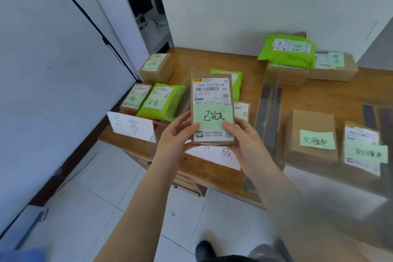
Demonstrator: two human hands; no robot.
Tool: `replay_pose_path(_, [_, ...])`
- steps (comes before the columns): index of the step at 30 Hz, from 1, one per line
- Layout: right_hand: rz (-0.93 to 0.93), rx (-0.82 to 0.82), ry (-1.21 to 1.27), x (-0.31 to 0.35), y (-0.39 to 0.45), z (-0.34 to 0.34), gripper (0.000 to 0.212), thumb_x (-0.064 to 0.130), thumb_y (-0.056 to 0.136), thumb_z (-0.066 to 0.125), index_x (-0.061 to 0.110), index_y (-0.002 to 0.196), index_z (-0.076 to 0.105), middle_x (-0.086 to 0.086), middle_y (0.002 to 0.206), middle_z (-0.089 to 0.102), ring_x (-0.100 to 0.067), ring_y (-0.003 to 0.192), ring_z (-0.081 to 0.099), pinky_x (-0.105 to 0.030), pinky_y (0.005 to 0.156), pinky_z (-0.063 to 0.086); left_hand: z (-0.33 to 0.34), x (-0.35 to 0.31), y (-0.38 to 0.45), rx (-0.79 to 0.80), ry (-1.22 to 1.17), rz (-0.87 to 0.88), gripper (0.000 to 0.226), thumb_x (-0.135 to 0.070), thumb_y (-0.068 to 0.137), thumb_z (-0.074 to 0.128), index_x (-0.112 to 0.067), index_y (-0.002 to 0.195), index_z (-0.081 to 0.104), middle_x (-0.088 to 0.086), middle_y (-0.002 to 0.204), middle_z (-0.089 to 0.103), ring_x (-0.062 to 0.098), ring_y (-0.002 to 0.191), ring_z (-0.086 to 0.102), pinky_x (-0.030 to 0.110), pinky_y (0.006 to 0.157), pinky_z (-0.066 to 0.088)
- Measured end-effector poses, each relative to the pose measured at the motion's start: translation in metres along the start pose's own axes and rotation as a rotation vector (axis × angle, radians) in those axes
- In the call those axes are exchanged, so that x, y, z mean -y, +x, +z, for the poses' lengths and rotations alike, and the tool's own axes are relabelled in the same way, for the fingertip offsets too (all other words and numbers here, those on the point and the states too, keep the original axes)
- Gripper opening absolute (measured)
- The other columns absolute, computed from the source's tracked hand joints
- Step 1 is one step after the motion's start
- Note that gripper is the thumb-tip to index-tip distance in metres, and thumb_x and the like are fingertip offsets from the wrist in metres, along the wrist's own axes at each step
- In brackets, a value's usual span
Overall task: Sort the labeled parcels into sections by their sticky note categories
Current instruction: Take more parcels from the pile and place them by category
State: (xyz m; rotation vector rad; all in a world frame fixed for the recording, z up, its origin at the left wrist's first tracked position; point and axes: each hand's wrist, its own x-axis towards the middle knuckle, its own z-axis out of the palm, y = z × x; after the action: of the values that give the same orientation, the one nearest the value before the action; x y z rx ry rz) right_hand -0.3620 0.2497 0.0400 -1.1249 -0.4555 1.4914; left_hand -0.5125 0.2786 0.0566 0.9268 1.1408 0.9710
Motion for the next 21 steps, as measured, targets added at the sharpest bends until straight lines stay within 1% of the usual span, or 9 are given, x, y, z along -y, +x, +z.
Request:
replay_pose_path(2, [-0.013,-0.033,-0.016,-0.009,0.001,0.016,0.039,0.017,0.085,0.066,0.012,0.122,0.054,0.000,0.102,0.073,-0.019,0.097,0.068,-0.034,0.086,0.055,-0.019,-0.002,0.005,0.026,0.004,-0.001,0.029,-0.009,0.087,0.062,-0.028,0.108,0.056,0.005,0.106,0.070,0.024,0.099,0.068,0.038,0.082,0.057])
replay_pose_path(5, [-0.029,-0.084,-0.039,-0.017,0.003,0.033,0.038,0.018,0.085,0.066,0.012,0.120,0.055,0.000,0.103,0.073,-0.020,0.100,0.067,-0.038,0.091,0.053,-0.036,-0.005,0.016,0.065,-0.016,-0.006,0.027,-0.007,0.088,0.060,-0.027,0.106,0.057,0.004,0.103,0.071,0.023,0.095,0.068,0.036,0.079,0.058])
replay_pose_path(8, [-0.040,-0.125,-0.033,-0.017,0.010,0.040,0.038,0.016,0.084,0.067,0.011,0.120,0.055,-0.003,0.105,0.072,-0.019,0.097,0.068,-0.038,0.091,0.054,-0.042,-0.006,0.028,0.084,-0.025,-0.015,0.026,-0.007,0.087,0.060,-0.028,0.103,0.058,0.006,0.105,0.070,0.021,0.094,0.068,0.030,0.070,0.060])
replay_pose_path(11, [-0.051,-0.158,-0.028,-0.014,0.021,0.041,0.038,0.016,0.084,0.067,0.013,0.120,0.055,-0.003,0.107,0.071,-0.020,0.098,0.069,-0.040,0.091,0.054,-0.040,-0.008,0.043,0.105,-0.004,-0.009,0.032,-0.009,0.088,0.060,-0.022,0.117,0.055,0.007,0.111,0.068,0.020,0.096,0.068,0.028,0.072,0.059])
replay_pose_path(13, [-0.061,-0.175,-0.032,-0.011,0.031,0.039,0.038,0.018,0.084,0.066,0.014,0.121,0.056,-0.002,0.107,0.072,-0.020,0.098,0.069,-0.041,0.089,0.055,-0.035,-0.009,0.054,0.126,0.004,0.001,0.037,-0.010,0.088,0.060,-0.019,0.123,0.053,0.005,0.110,0.069,0.015,0.090,0.069,0.026,0.070,0.059])
replay_pose_path(16, [-0.075,-0.184,-0.014,-0.004,0.049,0.033,0.038,0.018,0.085,0.066,0.014,0.122,0.055,-0.002,0.105,0.072,-0.019,0.097,0.069,-0.038,0.087,0.055,-0.026,-0.013,0.073,0.135,0.025,-0.002,0.036,-0.010,0.087,0.061,-0.020,0.121,0.055,0.002,0.107,0.070,0.012,0.086,0.070,0.024,0.067,0.058])
replay_pose_path(19, [-0.085,-0.223,-0.002,0.006,0.069,0.024,0.045,0.021,0.084,0.068,0.016,0.126,0.051,-0.002,0.108,0.071,-0.020,0.100,0.068,-0.042,0.094,0.051,-0.012,-0.016,0.100,0.148,0.087,-0.020,0.038,-0.008,0.088,0.060,-0.018,0.124,0.054,-0.002,0.104,0.067,0.011,0.086,0.068,0.023,0.063,0.056])
replay_pose_path(21, [-0.094,-0.266,0.001,0.013,0.084,0.017,0.047,0.021,0.084,0.068,0.017,0.127,0.049,-0.003,0.110,0.070,-0.020,0.103,0.066,-0.044,0.098,0.049,0.000,-0.019,0.118,0.164,0.129,-0.030,0.038,-0.008,0.088,0.060,-0.018,0.124,0.054,-0.004,0.101,0.066,0.011,0.088,0.066,0.026,0.067,0.056])
